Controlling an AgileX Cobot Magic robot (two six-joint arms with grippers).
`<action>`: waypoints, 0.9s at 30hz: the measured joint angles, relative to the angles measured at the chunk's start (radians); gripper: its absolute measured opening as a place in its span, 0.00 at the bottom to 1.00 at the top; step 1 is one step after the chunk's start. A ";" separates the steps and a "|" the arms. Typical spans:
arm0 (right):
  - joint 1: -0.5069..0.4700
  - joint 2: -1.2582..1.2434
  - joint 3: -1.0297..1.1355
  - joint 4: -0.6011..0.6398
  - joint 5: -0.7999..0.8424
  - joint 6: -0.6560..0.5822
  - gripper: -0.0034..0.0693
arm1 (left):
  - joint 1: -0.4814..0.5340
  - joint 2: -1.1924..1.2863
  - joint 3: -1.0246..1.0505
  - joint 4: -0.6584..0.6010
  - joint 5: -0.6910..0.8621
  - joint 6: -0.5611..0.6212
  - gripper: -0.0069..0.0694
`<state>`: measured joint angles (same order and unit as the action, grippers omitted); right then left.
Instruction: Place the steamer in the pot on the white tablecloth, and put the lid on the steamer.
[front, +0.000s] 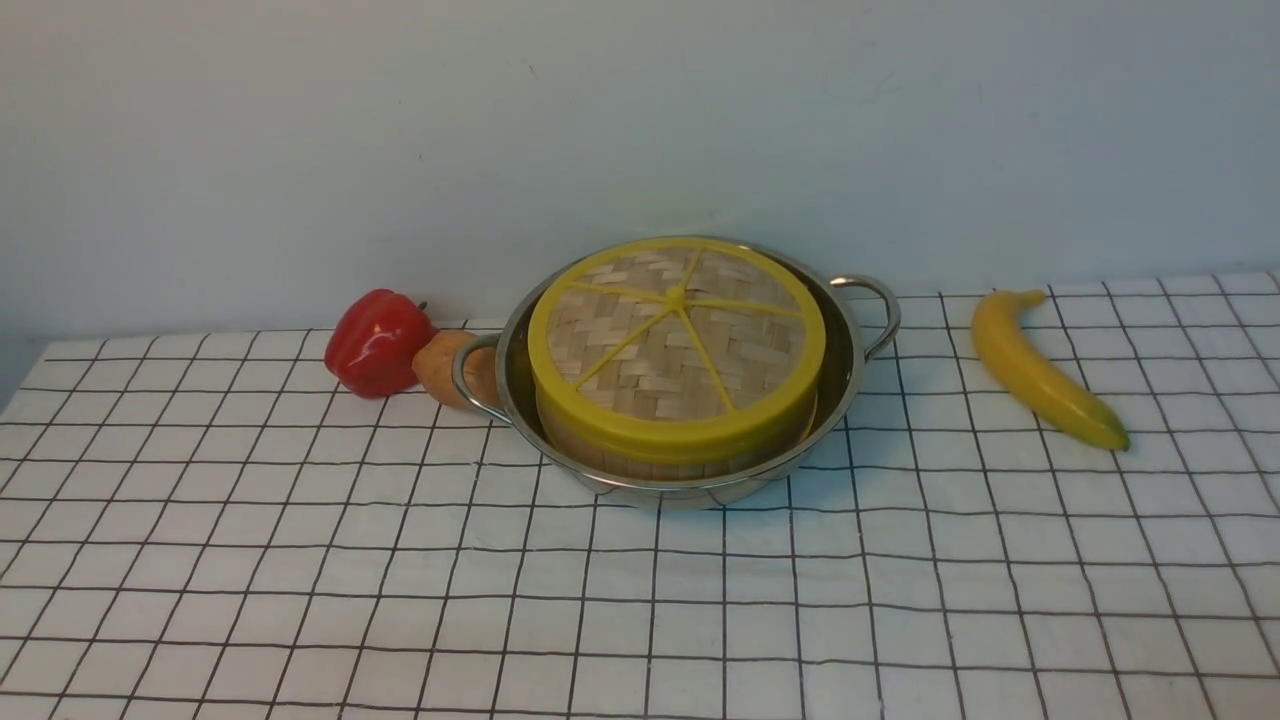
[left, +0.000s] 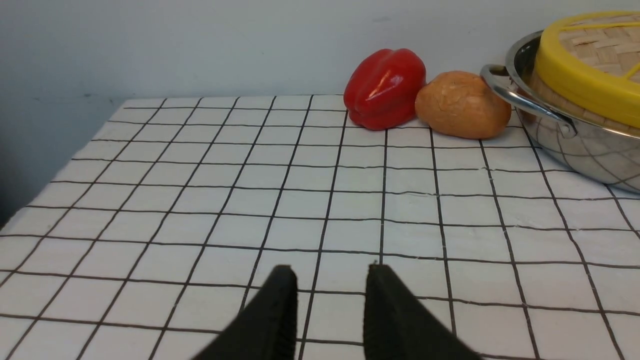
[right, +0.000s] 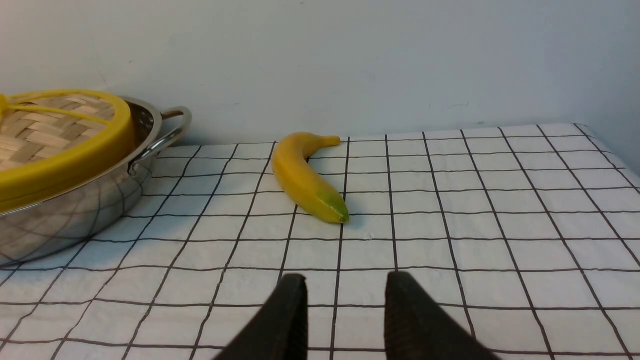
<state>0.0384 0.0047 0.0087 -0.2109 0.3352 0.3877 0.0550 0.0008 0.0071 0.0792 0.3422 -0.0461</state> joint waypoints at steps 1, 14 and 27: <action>0.000 0.000 0.000 0.000 0.000 0.000 0.38 | 0.000 0.000 0.000 0.000 0.000 0.000 0.35; 0.000 0.000 0.000 0.001 0.000 0.000 0.38 | -0.062 -0.001 0.000 0.002 -0.002 0.000 0.38; 0.000 0.000 0.000 0.001 0.000 0.000 0.38 | -0.062 -0.001 0.000 0.002 -0.002 0.000 0.38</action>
<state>0.0384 0.0047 0.0087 -0.2100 0.3352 0.3877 -0.0069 -0.0004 0.0071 0.0812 0.3404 -0.0461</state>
